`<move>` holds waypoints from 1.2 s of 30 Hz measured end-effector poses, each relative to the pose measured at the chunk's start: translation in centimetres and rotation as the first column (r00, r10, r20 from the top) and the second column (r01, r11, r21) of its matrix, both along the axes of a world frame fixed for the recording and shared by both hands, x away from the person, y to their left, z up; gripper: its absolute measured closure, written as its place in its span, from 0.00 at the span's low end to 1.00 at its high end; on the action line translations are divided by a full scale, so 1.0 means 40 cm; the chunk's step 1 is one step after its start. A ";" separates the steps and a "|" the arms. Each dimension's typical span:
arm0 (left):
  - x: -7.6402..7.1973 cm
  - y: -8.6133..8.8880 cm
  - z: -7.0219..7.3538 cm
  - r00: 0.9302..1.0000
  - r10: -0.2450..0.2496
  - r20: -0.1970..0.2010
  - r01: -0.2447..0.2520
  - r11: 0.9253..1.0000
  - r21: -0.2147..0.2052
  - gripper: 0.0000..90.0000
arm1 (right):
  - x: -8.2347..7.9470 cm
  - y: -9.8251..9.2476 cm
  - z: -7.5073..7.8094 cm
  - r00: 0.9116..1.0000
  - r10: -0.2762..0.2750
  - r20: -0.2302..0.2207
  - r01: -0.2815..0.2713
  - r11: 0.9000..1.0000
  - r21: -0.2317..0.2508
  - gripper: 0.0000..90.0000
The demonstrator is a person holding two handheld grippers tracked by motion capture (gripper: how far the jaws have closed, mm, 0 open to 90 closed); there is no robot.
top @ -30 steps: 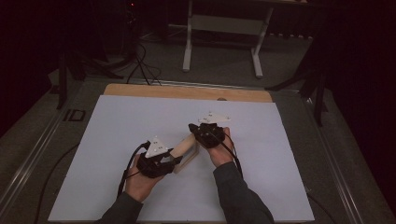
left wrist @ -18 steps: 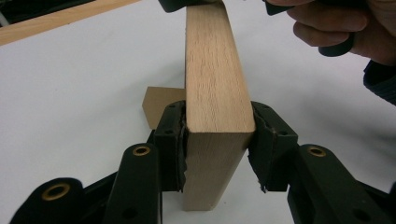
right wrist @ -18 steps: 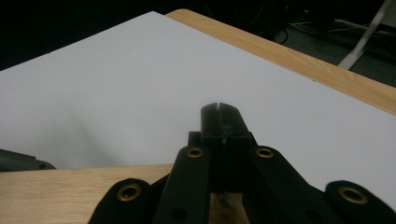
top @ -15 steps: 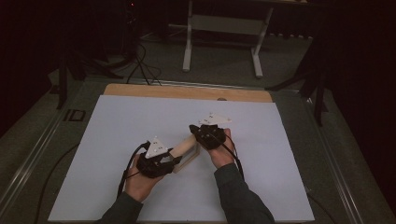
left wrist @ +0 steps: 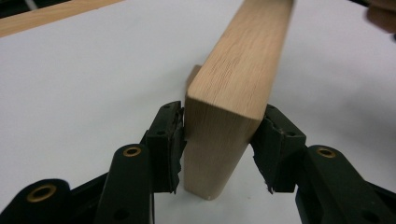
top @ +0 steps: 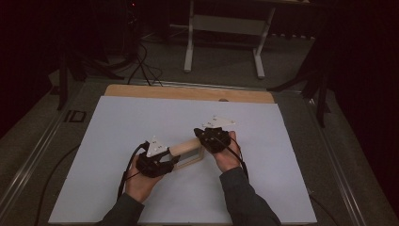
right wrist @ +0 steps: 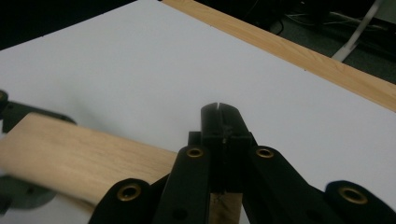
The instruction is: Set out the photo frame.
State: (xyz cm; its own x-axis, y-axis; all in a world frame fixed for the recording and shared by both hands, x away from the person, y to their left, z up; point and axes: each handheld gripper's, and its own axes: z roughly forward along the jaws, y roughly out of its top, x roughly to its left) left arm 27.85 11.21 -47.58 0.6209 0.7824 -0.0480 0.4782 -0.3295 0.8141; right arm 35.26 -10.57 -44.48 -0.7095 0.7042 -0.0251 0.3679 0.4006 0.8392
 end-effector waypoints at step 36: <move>0.027 0.015 -0.011 0.999 0.039 -0.013 -0.040 0.998 -0.057 0.62 | -0.028 -0.049 0.010 0.999 0.020 -0.025 -0.018 0.998 0.067 0.67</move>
State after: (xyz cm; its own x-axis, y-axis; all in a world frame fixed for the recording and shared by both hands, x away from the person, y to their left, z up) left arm 28.94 11.82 -48.02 0.5887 0.8020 -0.1011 0.5000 -0.2630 0.8252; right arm 34.13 -12.55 -44.07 -0.7225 0.6902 0.0402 0.3827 0.3508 0.8547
